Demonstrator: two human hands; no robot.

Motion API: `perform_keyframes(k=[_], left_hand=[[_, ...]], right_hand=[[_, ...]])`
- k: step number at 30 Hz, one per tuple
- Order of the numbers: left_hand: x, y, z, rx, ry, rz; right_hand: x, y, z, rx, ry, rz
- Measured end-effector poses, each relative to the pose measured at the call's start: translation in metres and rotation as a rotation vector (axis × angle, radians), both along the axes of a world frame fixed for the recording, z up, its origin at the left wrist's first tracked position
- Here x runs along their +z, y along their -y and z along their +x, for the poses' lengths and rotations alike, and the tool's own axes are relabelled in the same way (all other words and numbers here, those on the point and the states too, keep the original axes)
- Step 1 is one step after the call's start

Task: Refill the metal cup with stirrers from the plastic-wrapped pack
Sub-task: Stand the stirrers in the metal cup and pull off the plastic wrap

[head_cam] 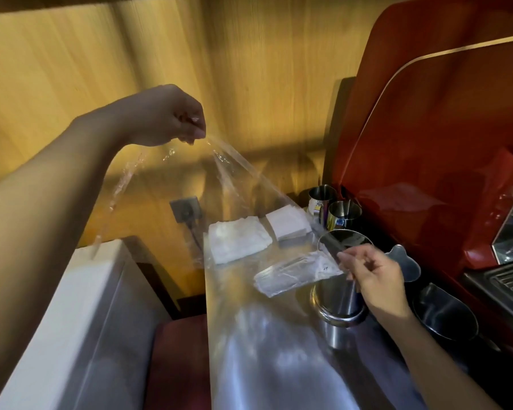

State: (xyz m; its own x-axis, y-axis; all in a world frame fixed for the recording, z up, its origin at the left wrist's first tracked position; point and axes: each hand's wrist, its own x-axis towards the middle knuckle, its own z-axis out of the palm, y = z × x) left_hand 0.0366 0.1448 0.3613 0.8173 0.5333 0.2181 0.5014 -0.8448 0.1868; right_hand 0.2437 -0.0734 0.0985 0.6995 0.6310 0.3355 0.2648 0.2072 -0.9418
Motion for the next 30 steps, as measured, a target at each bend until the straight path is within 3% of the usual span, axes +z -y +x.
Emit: perform_keyframes(k=[6,12,15,18,20,24,27,30], left_hand=[[-0.019,-0.011,-0.018,0.032,0.007,-0.098],[-0.066,-0.024,-0.046,0.138,-0.155,-0.22],[-0.093,-0.029,-0.052,0.209,-0.202,-0.175],[-0.108,-0.026,-0.051,0.245,-0.307,0.058],[-0.117,-0.019,-0.045,0.155,-0.331,0.153],[-0.136,0.008,-0.012,-0.09,-0.232,0.118],[-0.146,0.022,0.009,-0.137,-0.198,0.164],[-0.146,0.026,0.014,-0.123,-0.134,0.086]], right_hand=[[0.022,0.006,0.017,-0.057,0.012,0.097],[0.034,-0.001,0.017,0.124,0.194,-0.083],[0.031,-0.006,0.014,0.157,0.194,-0.09],[0.03,-0.009,0.012,0.181,0.189,-0.072],[0.031,-0.01,0.011,0.19,0.205,-0.063],[0.032,-0.009,0.01,0.177,0.191,-0.054],[0.028,-0.005,0.009,0.217,0.14,-0.062],[0.018,0.0,0.012,0.206,0.056,-0.097]])
